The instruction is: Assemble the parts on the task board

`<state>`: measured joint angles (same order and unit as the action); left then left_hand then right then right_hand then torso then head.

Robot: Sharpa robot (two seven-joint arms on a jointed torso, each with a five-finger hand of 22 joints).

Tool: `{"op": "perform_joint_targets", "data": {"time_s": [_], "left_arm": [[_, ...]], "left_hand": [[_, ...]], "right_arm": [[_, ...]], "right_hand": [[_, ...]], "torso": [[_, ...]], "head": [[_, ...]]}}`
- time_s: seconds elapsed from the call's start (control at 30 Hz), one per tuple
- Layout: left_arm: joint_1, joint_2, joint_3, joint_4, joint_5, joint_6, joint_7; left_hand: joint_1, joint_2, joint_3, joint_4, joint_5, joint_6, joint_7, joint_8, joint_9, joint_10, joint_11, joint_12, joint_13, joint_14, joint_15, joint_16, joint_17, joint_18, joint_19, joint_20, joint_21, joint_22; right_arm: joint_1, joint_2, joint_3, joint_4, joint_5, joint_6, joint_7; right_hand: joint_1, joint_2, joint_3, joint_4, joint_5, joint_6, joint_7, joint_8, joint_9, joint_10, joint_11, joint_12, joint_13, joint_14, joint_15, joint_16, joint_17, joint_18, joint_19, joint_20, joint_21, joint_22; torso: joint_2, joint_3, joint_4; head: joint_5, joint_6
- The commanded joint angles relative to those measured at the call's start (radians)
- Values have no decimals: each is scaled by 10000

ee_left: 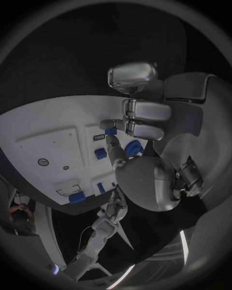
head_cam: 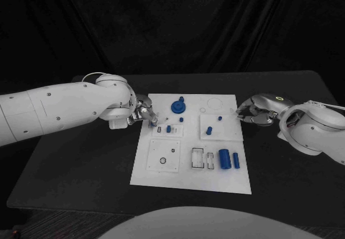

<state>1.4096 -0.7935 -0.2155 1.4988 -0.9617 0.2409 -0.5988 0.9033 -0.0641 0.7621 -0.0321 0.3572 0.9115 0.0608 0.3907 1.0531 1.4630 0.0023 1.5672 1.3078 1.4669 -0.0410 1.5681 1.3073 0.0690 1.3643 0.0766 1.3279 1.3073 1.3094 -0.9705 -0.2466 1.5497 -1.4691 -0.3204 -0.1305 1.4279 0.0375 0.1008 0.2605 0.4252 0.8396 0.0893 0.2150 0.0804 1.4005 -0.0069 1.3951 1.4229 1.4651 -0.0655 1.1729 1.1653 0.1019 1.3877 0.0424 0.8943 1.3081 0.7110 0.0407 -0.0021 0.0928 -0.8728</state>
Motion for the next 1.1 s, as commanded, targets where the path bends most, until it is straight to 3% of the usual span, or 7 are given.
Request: {"op": "perform_joint_targets", "data": {"time_s": [0.03, 0.43, 0.63, 0.93, 1.1], "left_arm": [[14, 28, 8, 35, -27, 290, -168], [3, 165, 8, -9, -29, 652, -126], [1, 231, 8, -38, -29, 877, -48], [1, 368, 8, -127, -29, 1165, -46], [1, 413, 8, -166, -29, 1243, -52]], "left_hand": [[-17, -14, 22, -97, 31, 61, -6, 4, 13, 1078, -40, 36, 2630, 1039, 6, 27, 2635, -28, 62, -29, 43, 1765], [-8, -15, 48, -163, 58, 51, -11, -14, 9, 1078, -50, 36, 2630, 1039, -3, 27, 2635, -24, 54, -36, 31, 1759], [2, -16, 84, -249, 72, 48, -14, -26, 9, 1078, -56, 36, 2630, 1039, -11, 27, 2635, -19, 40, -44, 12, 1752], [9, -18, 103, -296, 78, 52, -15, -28, 11, 1078, -59, 36, 2630, 1039, -14, 27, 2635, -10, 13, -48, -20, 1740], [10, -19, 108, -311, 79, 52, -15, -30, 12, 1078, -58, 36, 2630, 1039, -14, 27, 2635, -6, -1, -49, -37, 1733]], "right_arm": [[-25, -11, 5, 19, -15, -119, -113], [-25, 3, 5, 8, -15, -135, -120], [-25, 0, 5, 9, -15, -138, -127], [-26, 9, 5, 11, -15, -154, -122], [-26, 10, 5, 11, -15, -163, -123]], "right_hand": [[88, -25, 56, 11, 64, 31, -4, -60, -14, -35, -14, -56, -981, -18, -31, -38, -5, 107, -72, 4, -43, 1117], [88, -30, 61, 14, 66, 23, -1, -66, -18, -29, -11, -50, -973, -18, -29, -34, 0, 110, -77, 5, -61, 1114], [88, -30, 61, 14, 66, 23, -1, -66, -18, -29, -11, -50, -973, -18, -29, -34, 0, 110, -77, 5, -61, 1114], [88, -30, 61, 14, 66, 23, -1, -66, -18, -29, -11, -50, -973, -18, -29, -34, 0, 110, -77, 5, -61, 1114], [96, -32, 72, 14, 70, 22, 2, -69, -21, -20, -10, -41, -960, -14, -28, -22, 11, 109, -74, 7, -55, 1116]], "torso": [[-5, 4, -1], [-10, 4, -17], [-7, -1, 5], [5, -8, -22], [-4, 7, -9]], "head": [[14, 2], [-10, 2], [-25, 2], [-13, 2], [-45, 2]]}}
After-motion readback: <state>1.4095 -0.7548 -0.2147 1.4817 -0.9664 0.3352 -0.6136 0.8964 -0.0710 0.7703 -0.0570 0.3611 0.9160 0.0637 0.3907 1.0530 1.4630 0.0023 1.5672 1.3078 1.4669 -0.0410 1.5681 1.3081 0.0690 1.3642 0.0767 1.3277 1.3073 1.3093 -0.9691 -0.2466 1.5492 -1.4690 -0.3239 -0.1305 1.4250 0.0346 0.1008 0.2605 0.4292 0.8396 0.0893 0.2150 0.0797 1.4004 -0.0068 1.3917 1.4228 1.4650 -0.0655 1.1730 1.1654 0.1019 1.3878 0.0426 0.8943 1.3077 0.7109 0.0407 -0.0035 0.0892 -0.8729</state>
